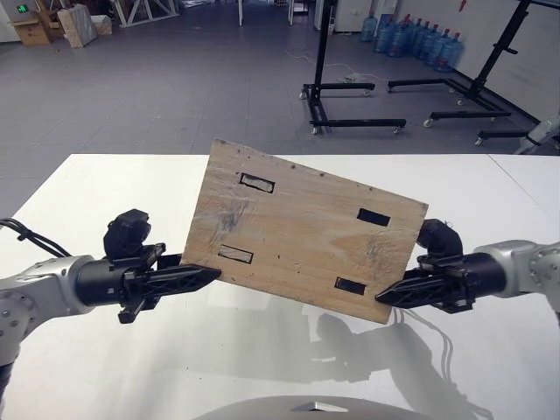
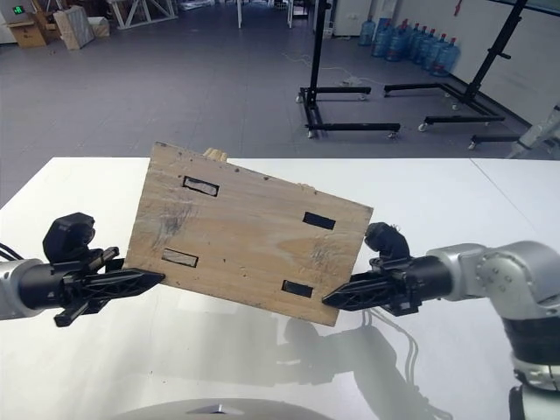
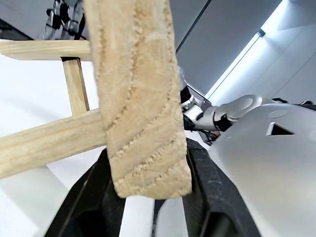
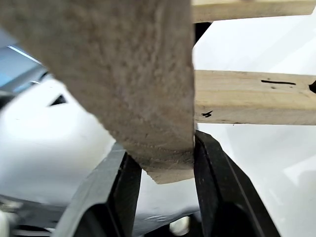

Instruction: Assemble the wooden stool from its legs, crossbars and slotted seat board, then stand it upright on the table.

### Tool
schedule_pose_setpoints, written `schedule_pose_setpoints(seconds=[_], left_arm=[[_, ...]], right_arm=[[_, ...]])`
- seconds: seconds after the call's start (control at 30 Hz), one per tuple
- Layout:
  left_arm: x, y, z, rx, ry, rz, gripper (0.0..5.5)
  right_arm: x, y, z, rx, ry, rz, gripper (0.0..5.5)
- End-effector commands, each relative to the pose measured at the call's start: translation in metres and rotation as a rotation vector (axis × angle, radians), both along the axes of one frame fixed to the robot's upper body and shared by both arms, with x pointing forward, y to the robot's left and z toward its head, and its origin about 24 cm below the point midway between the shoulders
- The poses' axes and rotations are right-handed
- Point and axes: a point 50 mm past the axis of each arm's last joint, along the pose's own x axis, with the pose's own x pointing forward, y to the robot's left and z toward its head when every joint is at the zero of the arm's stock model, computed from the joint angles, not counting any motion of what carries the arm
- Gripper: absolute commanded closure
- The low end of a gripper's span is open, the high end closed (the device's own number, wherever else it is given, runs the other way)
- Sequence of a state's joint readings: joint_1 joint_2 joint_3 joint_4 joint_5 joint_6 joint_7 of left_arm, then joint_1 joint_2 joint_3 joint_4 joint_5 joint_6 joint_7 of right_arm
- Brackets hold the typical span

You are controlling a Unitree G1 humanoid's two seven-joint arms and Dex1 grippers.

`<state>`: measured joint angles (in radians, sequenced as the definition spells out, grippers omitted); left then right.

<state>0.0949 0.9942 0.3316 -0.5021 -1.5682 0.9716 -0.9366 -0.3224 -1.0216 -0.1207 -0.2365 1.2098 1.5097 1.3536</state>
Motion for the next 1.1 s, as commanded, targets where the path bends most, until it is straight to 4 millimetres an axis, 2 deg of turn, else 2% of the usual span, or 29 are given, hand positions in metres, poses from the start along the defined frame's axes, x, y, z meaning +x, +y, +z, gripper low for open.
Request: schedule_pose_setpoints(seconds=[0.03, 0.17, 0.33, 0.43, 0.53, 0.6, 0.63, 0.67, 0.9, 0.97, 1.07, 1.1], left_arm=[[-0.056, -0.043, 0.022, -0.098, 0.027, -0.322, 4.16], [-0.072, -0.052, 0.013, -0.134, 0.103, -0.302, 4.15], [-0.045, -0.042, -0.01, -0.073, 0.119, -0.168, 4.14], [-0.025, -0.034, -0.029, 0.025, 0.147, -0.102, 4.14], [-0.018, -0.032, -0.034, 0.035, 0.17, -0.099, 4.14], [-0.013, -0.027, -0.038, 0.049, 0.191, -0.076, 4.14], [-0.011, -0.025, -0.04, 0.053, 0.198, -0.062, 4.14], [-0.01, -0.025, -0.041, 0.055, 0.196, -0.055, 3.76], [-0.004, -0.036, -0.042, 0.051, 0.111, -0.035, 2.65], [-0.003, -0.039, -0.037, 0.024, 0.07, -0.029, 2.55], [-0.003, -0.042, -0.036, 0.004, 0.052, -0.022, 2.52], [-0.003, -0.042, -0.037, 0.003, 0.051, -0.019, 2.52]], right_arm=[[0.007, 0.004, 0.054, 0.132, 0.062, 0.158, 4.11], [0.006, -0.002, 0.058, 0.148, 0.208, 0.174, 4.15], [-0.005, -0.007, 0.015, 0.178, 0.471, 0.114, 4.15], [-0.002, -0.007, -0.01, 0.175, 0.515, 0.043, 4.14], [-0.005, -0.008, -0.024, 0.171, 0.544, -0.001, 4.13], [-0.002, -0.009, -0.025, 0.183, 0.54, -0.027, 3.41], [0.0, -0.01, -0.024, 0.19, 0.538, -0.034, 3.27], [0.002, -0.01, -0.02, 0.198, 0.533, -0.035, 3.22], [0.012, -0.011, -0.003, 0.236, 0.495, -0.04, 3.22], [0.016, -0.011, 0.001, 0.26, 0.492, -0.041, 3.22], [0.024, -0.013, 0.005, 0.275, 0.48, -0.071, 3.75], [0.026, -0.013, 0.005, 0.259, 0.474, -0.084, 3.75]])
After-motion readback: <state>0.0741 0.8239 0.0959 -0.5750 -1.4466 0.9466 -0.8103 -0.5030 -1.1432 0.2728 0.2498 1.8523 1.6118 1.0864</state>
